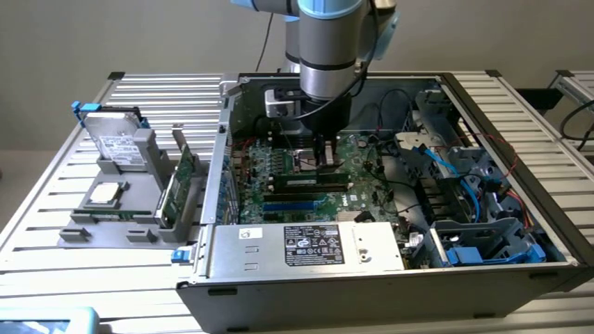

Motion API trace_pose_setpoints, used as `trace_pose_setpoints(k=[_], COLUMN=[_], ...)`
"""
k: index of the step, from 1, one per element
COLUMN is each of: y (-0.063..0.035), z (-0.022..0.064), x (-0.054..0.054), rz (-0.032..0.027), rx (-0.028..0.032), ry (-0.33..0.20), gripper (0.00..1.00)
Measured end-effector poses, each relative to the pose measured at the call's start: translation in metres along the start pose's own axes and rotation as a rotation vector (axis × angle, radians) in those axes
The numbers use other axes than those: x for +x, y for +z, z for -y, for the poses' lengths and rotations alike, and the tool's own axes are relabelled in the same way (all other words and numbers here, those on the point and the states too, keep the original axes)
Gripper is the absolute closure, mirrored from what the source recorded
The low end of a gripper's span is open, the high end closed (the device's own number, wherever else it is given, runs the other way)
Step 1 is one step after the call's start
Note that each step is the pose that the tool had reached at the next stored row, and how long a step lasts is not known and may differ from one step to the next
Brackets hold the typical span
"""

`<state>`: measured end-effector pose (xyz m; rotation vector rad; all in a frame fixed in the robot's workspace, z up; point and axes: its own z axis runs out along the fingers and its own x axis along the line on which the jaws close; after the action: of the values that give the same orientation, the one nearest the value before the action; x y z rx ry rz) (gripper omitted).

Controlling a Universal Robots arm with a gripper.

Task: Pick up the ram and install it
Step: 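Insert the ram into the slot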

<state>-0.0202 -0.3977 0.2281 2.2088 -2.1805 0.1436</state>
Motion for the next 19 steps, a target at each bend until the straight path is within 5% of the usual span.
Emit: trace_pose_setpoints(k=[19], y=[0.0019], z=[-0.0037], x=[-0.002], rz=[-0.0001], rx=[0.0088], ry=[0.001], gripper=[0.87])
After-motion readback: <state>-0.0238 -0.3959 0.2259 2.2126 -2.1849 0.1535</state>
